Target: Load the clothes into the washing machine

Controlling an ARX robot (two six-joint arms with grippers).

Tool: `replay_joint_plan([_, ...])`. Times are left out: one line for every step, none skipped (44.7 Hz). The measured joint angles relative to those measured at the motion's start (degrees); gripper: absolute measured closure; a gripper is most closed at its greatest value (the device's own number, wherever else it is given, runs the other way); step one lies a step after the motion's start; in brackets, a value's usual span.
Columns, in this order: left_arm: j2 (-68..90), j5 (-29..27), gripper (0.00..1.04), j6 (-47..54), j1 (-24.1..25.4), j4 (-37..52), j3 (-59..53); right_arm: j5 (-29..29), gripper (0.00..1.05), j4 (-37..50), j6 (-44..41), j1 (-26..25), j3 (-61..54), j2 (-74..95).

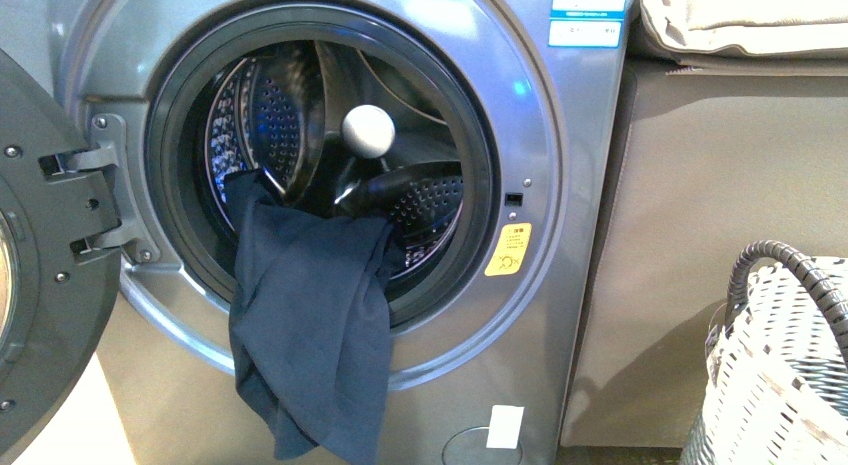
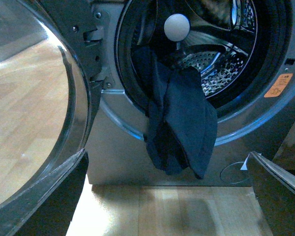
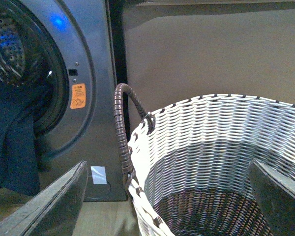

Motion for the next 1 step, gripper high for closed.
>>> replay_joint_plan([0.00, 0.00, 0.06, 0.00, 0.00, 0.00, 0.00, -0.02, 0.07, 0.00, 0.00, 0.00, 0.00, 0.00])
